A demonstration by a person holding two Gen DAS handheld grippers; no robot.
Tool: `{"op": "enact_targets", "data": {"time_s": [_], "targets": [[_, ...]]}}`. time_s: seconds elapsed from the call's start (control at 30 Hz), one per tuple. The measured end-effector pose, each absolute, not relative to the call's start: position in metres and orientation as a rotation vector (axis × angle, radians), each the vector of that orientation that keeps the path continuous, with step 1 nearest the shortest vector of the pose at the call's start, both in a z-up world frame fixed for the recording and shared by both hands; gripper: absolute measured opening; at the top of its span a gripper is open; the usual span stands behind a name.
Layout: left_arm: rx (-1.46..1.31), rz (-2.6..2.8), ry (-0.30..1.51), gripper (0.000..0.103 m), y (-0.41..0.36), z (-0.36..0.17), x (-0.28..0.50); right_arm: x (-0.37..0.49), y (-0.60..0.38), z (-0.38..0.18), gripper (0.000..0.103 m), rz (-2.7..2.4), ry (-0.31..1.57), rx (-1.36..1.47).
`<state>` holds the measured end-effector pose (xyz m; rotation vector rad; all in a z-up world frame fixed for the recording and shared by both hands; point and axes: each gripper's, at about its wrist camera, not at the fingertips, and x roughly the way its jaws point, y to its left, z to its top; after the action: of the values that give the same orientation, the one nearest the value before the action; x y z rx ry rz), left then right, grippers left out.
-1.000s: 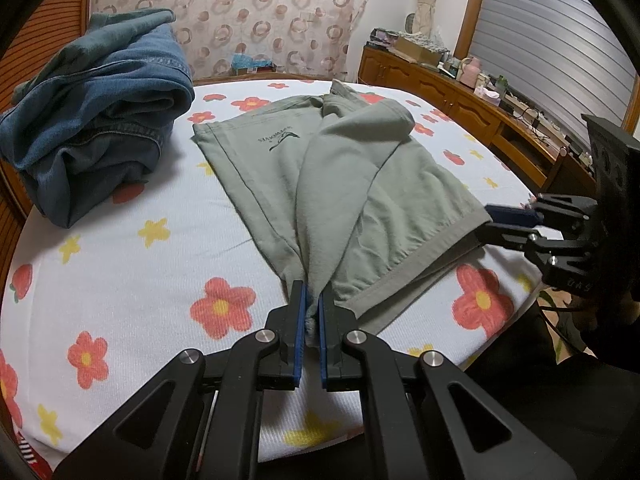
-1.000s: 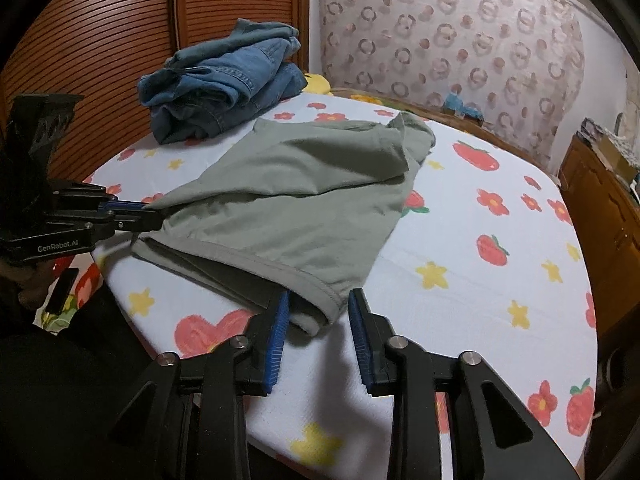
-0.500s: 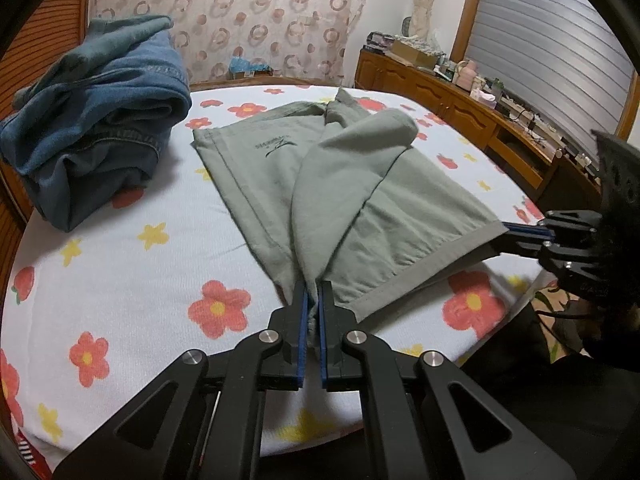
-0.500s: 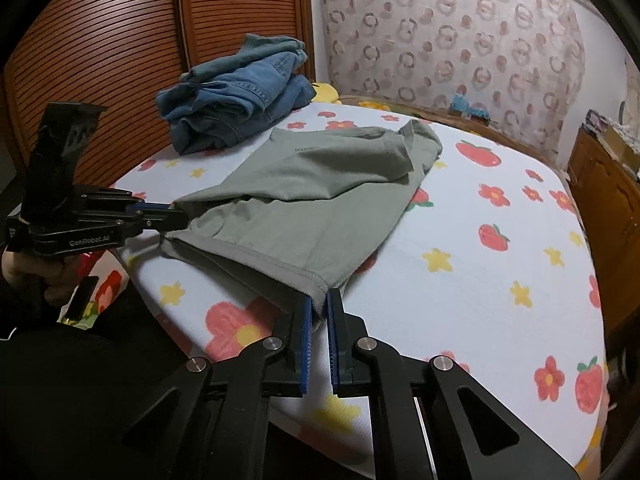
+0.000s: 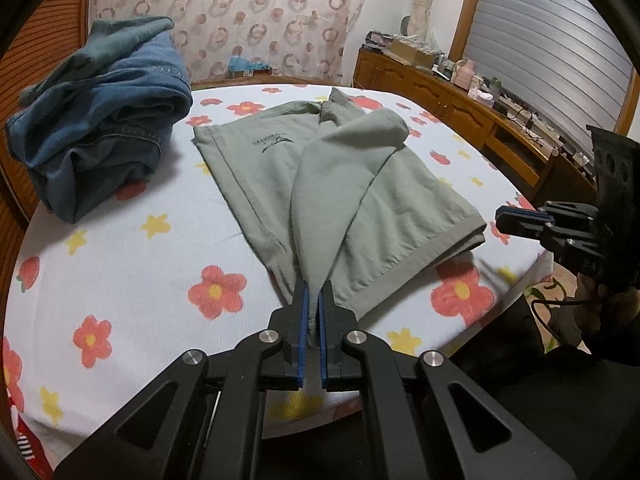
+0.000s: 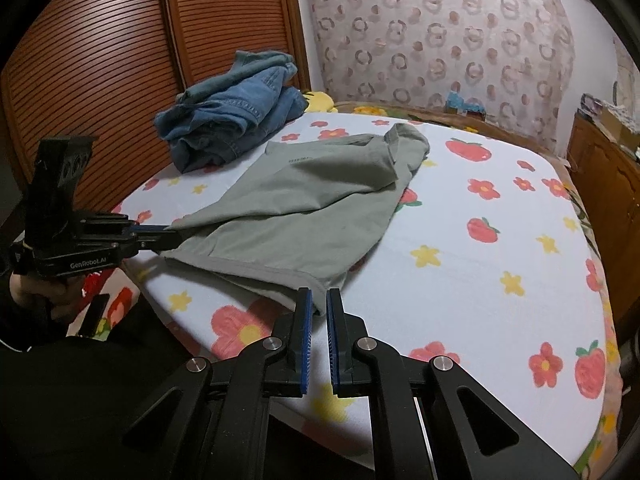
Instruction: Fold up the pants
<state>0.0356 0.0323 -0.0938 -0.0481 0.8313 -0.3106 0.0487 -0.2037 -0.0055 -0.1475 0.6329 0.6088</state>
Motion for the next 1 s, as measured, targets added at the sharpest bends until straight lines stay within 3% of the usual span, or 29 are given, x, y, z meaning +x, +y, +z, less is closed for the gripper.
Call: {"op": "enact_targets", "data": {"time_s": [0.3,0.4,0.57,0.63,0.7,0.77,0.87,0.93,1.0], "targets": [[-0.046,-0.291,0.83,0.007,0.032,-0.09,0.034,0.057,-0.205,-0.001,0.007,0.585,0.612,-0.134],[-0.035,-0.275,0.813,0.016,0.034,-0.084,0.035,0.061,-0.203,-0.001,0.007,0.581,0.606,-0.128],[-0.02,-0.273,0.783,0.044,0.035,-0.073,0.039,0.065,-0.202,-0.002,0.007,0.575,0.597,-0.121],[-0.013,-0.279,0.773,0.047,0.033,-0.069,0.043,0.066,-0.202,-0.003,0.007,0.572,0.596,-0.118],[-0.002,-0.283,0.768,0.064,0.029,-0.067,0.048,0.068,-0.203,-0.004,0.008,0.567,0.593,-0.115],[0.002,-0.289,0.753,0.077,0.025,-0.065,0.054,0.072,-0.203,-0.005,0.012,0.557,0.593,-0.112],[0.022,-0.288,0.754,0.078,0.017,-0.065,0.067,0.08,-0.205,-0.004,0.022,0.539,0.592,-0.105],[0.035,-0.296,0.753,0.078,0.011,-0.064,0.076,0.087,-0.205,-0.003,0.035,0.52,0.592,-0.11],[0.043,-0.301,0.746,0.078,0.005,-0.062,0.086,0.094,-0.206,-0.002,0.039,0.504,0.589,-0.112]]}}
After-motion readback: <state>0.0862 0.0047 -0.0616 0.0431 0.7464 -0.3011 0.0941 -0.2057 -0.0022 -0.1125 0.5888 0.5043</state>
